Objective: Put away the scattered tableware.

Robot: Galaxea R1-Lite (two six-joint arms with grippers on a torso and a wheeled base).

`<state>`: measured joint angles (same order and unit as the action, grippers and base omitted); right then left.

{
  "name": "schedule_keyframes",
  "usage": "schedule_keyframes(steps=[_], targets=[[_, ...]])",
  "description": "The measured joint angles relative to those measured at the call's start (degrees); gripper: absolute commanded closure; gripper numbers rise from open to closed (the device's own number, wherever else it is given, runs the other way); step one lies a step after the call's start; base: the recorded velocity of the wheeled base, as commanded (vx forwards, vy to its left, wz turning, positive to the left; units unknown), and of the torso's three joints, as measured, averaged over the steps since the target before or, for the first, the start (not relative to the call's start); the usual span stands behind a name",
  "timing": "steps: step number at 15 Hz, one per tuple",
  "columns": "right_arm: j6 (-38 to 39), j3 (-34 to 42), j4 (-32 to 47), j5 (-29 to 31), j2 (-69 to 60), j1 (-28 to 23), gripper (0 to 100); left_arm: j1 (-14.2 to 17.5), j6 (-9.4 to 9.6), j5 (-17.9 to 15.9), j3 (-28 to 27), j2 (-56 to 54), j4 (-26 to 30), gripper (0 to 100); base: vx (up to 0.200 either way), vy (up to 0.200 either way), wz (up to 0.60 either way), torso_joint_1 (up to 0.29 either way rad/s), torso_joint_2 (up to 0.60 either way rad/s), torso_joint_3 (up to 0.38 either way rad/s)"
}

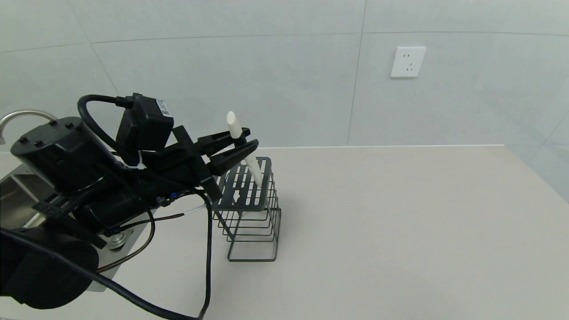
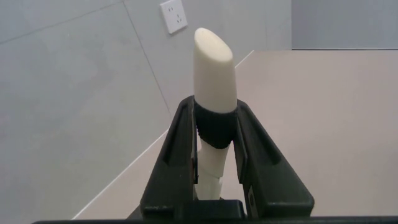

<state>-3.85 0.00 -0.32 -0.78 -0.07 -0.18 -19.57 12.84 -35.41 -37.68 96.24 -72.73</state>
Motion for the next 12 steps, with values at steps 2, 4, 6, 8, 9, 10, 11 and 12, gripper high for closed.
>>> schedule_keyframes(steps=[2,4,6,8,9,10,11,12], targets=[[0.0,0.0,0.0,0.0,0.0,0.0,100,-0.2,-0.01,0.0,0.1,0.4,0.0,100,0.000,0.000,0.00,0.000,0.00,0.000],[0.0,0.0,0.0,0.0,0.0,0.0,100,-0.3,-0.09,0.0,0.2,0.7,0.1,100,0.000,0.000,0.00,0.000,0.00,0.000],[0.1,0.0,0.0,0.0,0.0,0.0,100,-0.3,-0.15,0.1,0.3,1.0,0.1,100,0.000,0.000,0.00,0.000,0.00,0.000],[0.1,0.0,0.0,0.0,0.0,0.0,100,-0.3,-0.20,0.2,0.5,1.4,0.1,100,0.000,0.000,0.00,0.000,0.00,0.000],[0.1,0.0,0.0,0.0,0.0,0.0,100,-0.3,-0.20,0.3,0.6,1.7,0.0,100,0.000,0.000,0.00,0.000,0.00,0.000],[0.2,0.0,0.0,0.0,0.0,0.0,100,-0.3,-0.22,0.3,0.7,1.9,0.0,100,0.000,0.000,0.00,0.000,0.00,0.000],[0.3,0.0,0.0,0.0,0.0,0.0,100,-0.2,-0.26,0.3,0.7,2.2,0.0,100,0.000,0.000,0.00,0.000,0.00,0.000],[0.4,0.0,0.0,0.0,0.0,0.0,100,-0.2,-0.30,0.3,0.7,2.5,0.0,100,0.000,0.000,0.00,0.000,0.00,0.000]])
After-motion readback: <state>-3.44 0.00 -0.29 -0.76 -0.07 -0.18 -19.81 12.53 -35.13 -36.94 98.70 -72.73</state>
